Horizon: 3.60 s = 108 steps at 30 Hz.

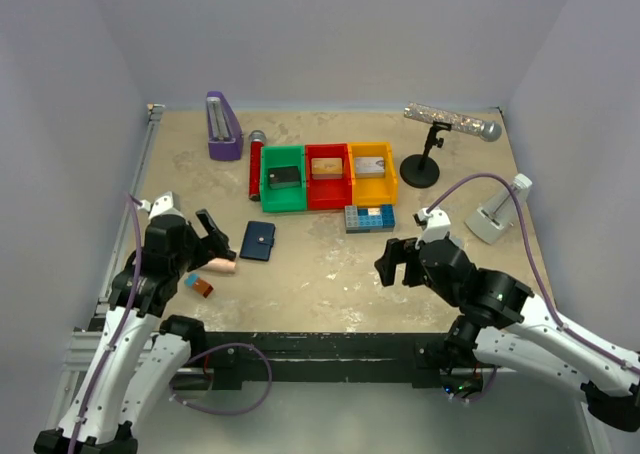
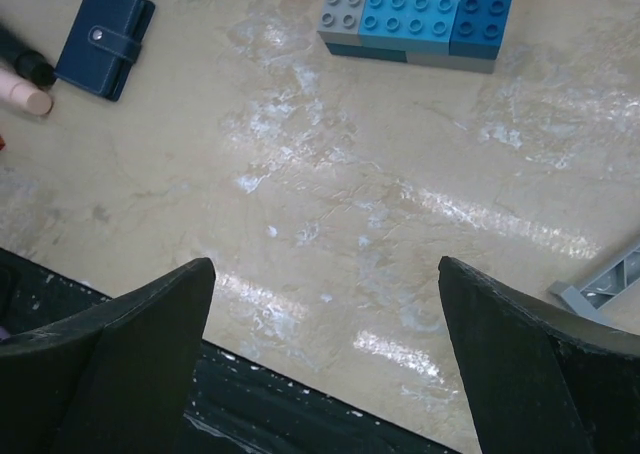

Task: Take the credit cards out of the card holder
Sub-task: Move the card holder to the center of the board.

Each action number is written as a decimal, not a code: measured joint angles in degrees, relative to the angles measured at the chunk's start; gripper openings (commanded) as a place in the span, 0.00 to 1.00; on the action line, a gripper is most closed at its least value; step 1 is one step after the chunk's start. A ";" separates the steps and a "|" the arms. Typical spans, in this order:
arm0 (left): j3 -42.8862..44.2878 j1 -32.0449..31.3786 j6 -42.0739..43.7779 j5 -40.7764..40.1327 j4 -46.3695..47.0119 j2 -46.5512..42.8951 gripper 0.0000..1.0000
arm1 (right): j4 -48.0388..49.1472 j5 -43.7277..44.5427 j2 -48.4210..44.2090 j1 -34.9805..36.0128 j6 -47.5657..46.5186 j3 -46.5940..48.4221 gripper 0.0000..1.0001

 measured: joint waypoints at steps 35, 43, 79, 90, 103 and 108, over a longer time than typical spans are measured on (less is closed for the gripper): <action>-2.91 -3.93 1.95 10.45 13.66 14.10 0.85 | 0.46 -3.37 2.29 0.00 3.02 -4.50 0.96; -1.86 -3.93 0.44 7.67 21.07 27.28 0.72 | 5.64 -7.87 4.09 0.00 2.25 -4.46 0.94; -1.16 -11.82 -3.34 3.96 35.78 49.42 0.50 | 16.87 -15.34 7.50 0.00 5.53 -10.27 0.91; -11.32 -24.33 -11.54 3.85 40.39 39.82 0.51 | 18.05 -16.85 7.48 0.00 7.26 -15.45 0.91; -10.88 -34.62 -20.46 -3.69 32.83 35.12 0.70 | 18.58 -17.90 8.13 0.11 8.09 -16.24 0.91; -10.88 -34.62 -20.63 -6.71 29.70 28.00 0.60 | 20.17 -19.56 14.62 0.11 7.85 -12.52 0.89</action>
